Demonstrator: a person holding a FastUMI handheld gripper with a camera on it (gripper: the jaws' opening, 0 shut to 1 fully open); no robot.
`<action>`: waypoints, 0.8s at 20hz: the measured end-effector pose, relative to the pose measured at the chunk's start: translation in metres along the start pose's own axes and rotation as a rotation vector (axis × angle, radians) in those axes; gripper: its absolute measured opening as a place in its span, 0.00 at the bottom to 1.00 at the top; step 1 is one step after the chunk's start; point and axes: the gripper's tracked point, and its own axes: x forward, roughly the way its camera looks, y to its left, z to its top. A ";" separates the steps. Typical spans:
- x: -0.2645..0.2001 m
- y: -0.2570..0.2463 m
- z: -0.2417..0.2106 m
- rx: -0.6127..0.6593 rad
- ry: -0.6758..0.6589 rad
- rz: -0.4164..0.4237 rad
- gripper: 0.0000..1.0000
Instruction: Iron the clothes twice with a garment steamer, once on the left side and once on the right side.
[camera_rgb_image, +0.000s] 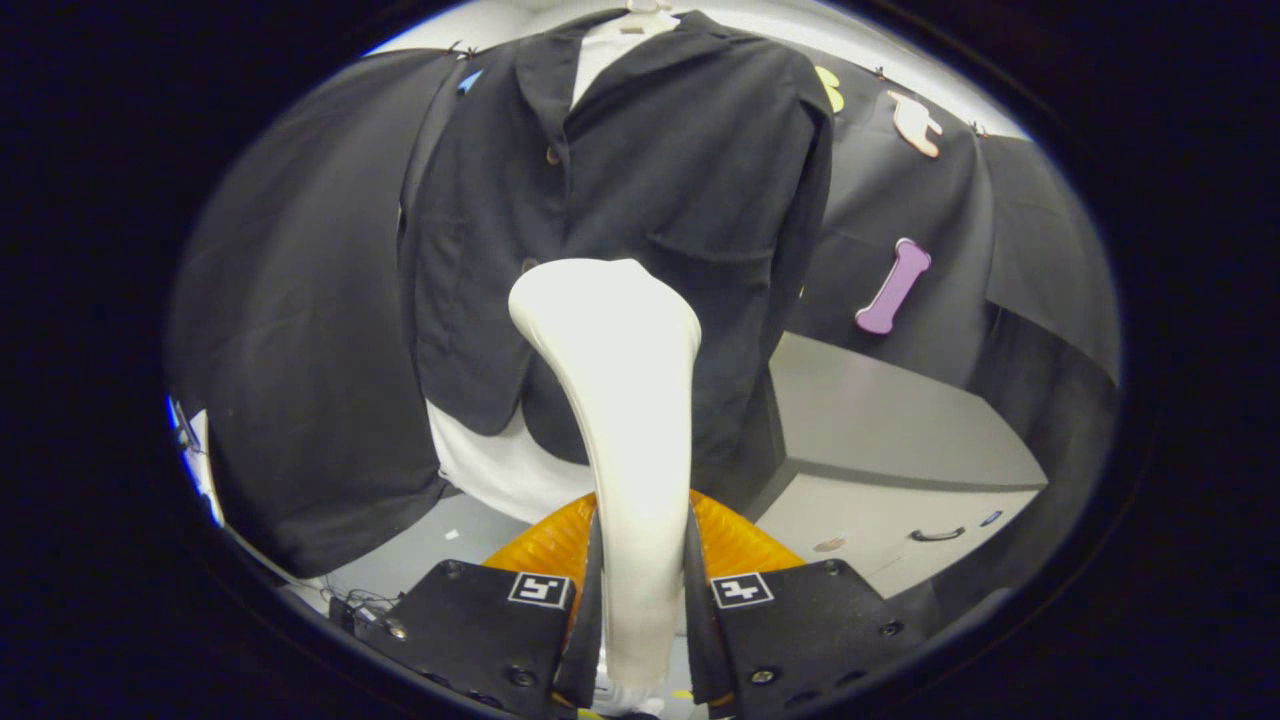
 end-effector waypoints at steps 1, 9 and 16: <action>-0.007 0.001 0.014 0.000 -0.019 0.004 0.38; -0.044 0.024 0.141 0.014 -0.191 0.046 0.38; -0.054 0.065 0.261 0.018 -0.331 0.055 0.38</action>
